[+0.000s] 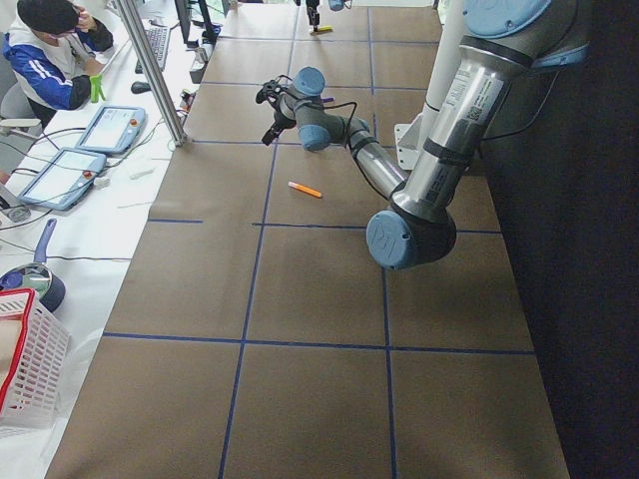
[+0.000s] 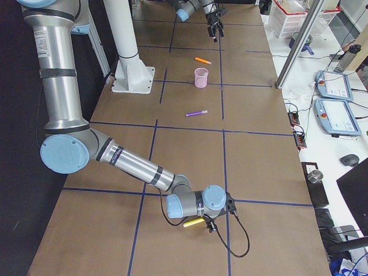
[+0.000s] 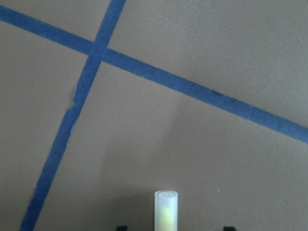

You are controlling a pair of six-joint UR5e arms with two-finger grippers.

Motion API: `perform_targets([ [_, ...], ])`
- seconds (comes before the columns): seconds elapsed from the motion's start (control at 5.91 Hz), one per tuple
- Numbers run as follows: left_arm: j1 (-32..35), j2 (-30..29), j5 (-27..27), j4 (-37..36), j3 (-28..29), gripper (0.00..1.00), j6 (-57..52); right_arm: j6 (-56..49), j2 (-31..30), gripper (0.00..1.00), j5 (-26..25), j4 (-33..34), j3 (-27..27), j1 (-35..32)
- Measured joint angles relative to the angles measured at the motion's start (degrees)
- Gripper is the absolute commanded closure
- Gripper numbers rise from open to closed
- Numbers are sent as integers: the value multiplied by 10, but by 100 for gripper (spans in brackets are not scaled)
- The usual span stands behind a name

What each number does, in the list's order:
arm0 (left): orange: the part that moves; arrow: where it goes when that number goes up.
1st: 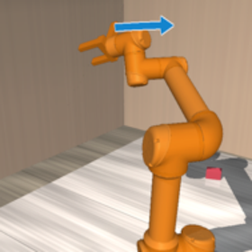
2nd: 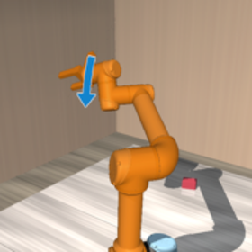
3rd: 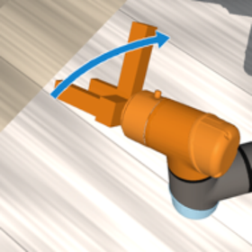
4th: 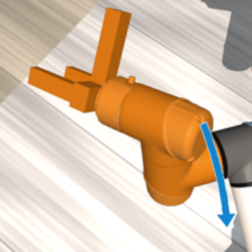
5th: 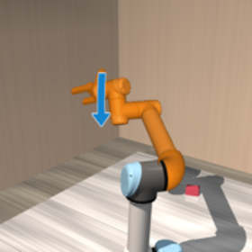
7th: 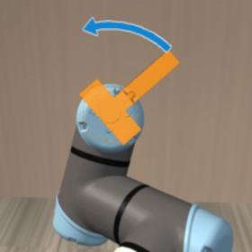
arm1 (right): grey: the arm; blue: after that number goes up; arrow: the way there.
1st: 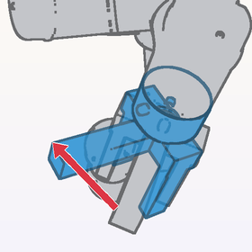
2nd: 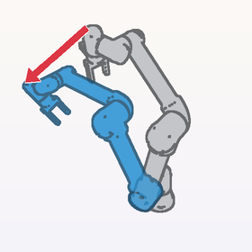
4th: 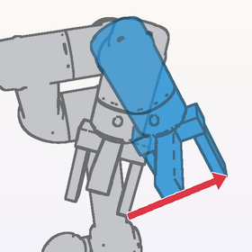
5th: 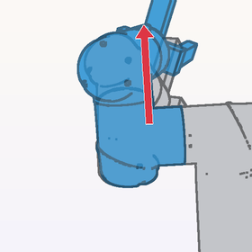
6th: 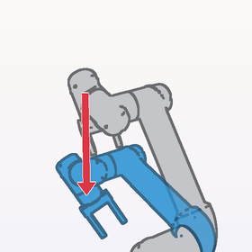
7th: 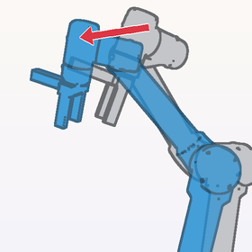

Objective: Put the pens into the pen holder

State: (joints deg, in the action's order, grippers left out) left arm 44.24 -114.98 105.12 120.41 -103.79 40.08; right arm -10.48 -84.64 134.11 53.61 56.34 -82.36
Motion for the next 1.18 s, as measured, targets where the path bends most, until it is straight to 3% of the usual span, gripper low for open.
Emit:
perform_targets([
  [0.34, 0, 1, 0, 0, 0, 0, 0, -1, 0, 73, 0, 0, 1, 1],
  [1.02, 1, 2, 0, 0, 0, 0, -5, -2, 0, 76, -1, 1, 3, 2],
  [1.18, 1, 3, 0, 0, 0, 0, -6, -2, 0, 95, -1, 1, 4, 3],
])
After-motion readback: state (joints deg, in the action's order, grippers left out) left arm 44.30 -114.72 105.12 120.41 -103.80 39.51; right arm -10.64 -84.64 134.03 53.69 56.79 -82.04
